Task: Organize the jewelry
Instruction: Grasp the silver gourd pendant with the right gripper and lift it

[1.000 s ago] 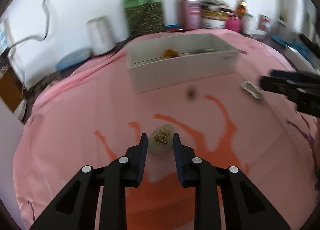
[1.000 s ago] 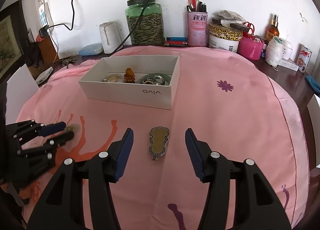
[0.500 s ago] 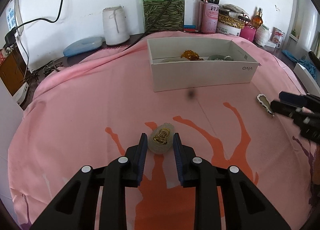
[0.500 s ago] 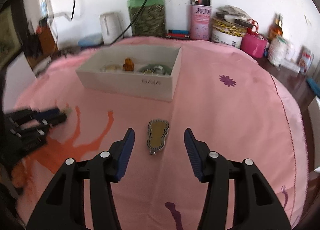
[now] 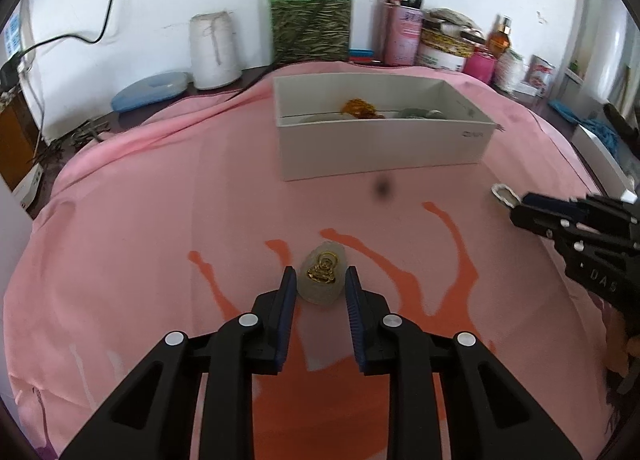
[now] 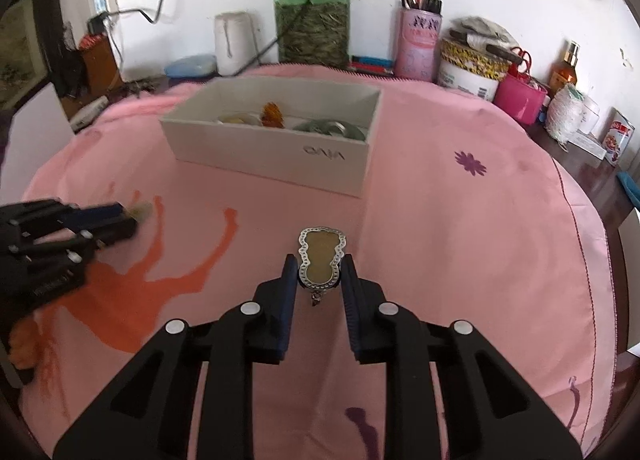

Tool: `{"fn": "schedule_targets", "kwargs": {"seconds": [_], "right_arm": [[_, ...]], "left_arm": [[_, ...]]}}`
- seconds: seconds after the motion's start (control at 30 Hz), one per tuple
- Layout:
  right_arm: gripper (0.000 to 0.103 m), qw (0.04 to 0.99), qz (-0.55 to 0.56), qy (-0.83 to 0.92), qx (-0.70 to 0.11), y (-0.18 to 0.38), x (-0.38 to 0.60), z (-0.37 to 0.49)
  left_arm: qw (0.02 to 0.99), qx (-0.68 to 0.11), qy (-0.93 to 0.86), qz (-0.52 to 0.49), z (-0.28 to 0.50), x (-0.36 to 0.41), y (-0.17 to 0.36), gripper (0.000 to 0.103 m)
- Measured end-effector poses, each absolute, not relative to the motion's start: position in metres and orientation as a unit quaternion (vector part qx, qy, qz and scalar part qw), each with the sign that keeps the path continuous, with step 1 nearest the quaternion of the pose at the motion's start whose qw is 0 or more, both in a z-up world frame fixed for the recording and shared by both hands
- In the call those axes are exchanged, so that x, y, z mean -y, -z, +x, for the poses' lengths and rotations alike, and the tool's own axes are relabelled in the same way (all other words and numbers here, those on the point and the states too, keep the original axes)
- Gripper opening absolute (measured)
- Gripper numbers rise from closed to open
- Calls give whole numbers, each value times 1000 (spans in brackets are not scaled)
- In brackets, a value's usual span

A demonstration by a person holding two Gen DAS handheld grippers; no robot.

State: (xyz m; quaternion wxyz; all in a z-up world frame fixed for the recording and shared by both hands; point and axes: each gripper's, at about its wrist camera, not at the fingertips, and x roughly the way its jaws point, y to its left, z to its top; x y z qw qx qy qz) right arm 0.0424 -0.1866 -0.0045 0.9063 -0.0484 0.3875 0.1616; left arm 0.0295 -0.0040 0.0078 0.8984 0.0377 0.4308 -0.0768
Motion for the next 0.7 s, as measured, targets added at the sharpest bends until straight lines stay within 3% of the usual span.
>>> {"fn": "schedule_targets", "kwargs": {"seconds": [0.7], "right_arm": [[22,893,-75,-181,-405,14,170,39]], "left_arm": [[904,-416,70,73,23,21,-7,25]]}}
